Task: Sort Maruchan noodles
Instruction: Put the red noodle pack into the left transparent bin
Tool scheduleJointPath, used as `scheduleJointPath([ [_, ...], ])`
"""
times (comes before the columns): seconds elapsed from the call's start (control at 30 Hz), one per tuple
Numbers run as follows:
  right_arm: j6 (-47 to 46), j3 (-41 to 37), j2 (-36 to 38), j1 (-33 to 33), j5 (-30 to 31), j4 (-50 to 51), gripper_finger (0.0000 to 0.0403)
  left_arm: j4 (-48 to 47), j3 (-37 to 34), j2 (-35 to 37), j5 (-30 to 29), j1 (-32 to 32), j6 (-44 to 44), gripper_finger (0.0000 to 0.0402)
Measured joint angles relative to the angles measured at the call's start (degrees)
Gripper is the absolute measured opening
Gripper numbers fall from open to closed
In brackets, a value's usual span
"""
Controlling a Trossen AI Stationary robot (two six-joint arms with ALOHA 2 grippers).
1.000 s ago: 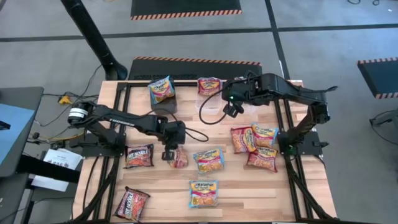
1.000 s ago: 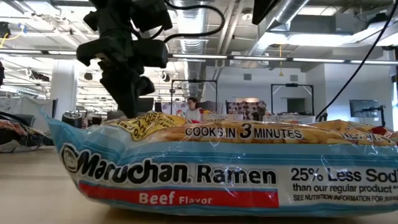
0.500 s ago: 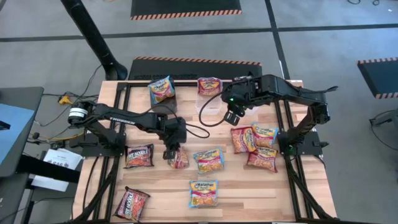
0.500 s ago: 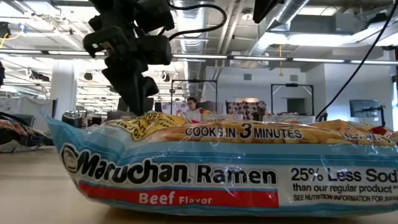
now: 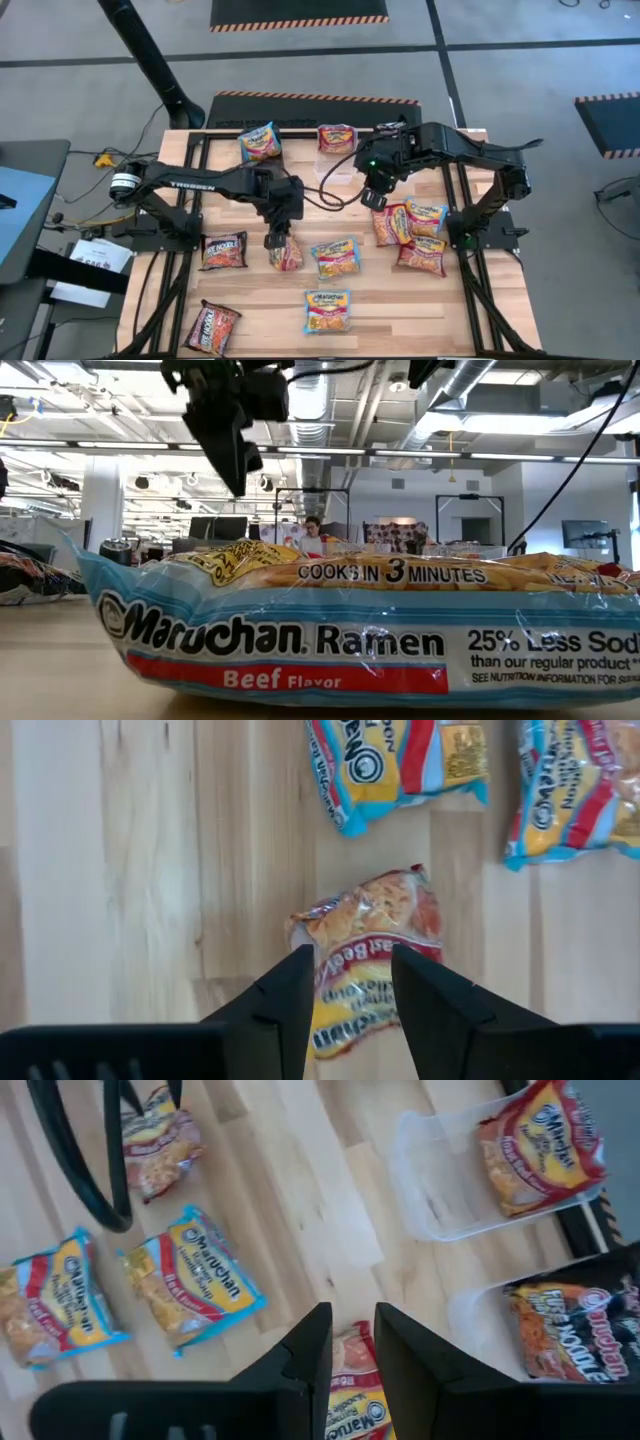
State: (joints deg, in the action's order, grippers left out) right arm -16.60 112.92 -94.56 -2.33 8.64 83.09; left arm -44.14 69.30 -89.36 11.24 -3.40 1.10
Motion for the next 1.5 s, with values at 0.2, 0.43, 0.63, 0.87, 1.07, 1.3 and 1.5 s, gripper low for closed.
scheduleJointPath([
  [0.2, -1.62, -0.05, -0.36, 2.31, -0.19, -0.24, 0.0139, -11.65, 4.28, 2.61, -1.80, 0.50, 1.58, 0.0122],
  [0.43, -4.26, -2.27, -0.27, 3.59, -0.19, -5.41, 0.0195, -15.43, 4.61, 12.05, -7.75, 2.32, 6.56, 0.0122],
  [0.63, 1.44, -7.09, -0.41, 3.50, -3.55, -16.65, 0.0220, -13.96, 4.63, 20.38, -12.27, 4.26, 11.94, 0.0122],
  [0.87, 12.13, -11.45, -0.31, 3.53, -4.49, -31.34, 0.0224, -13.82, 4.63, 27.11, -15.36, 5.94, 15.65, 0.0122],
  [1.07, 17.31, -15.34, -0.42, 3.15, -7.75, -42.67, 0.0224, -13.85, 4.63, 30.05, -17.85, 6.03, 17.05, 0.0122],
  [1.3, 22.56, -22.80, -0.42, 3.05, -10.46, -60.53, 0.0224, -13.89, 4.63, 30.58, -19.16, 6.03, 17.19, 0.0122],
  [1.5, 27.56, -28.88, -0.42, 3.44, -10.50, -71.28, 0.0224, -13.98, 4.59, 30.19, -19.23, 6.03, 16.90, 0.0122],
])
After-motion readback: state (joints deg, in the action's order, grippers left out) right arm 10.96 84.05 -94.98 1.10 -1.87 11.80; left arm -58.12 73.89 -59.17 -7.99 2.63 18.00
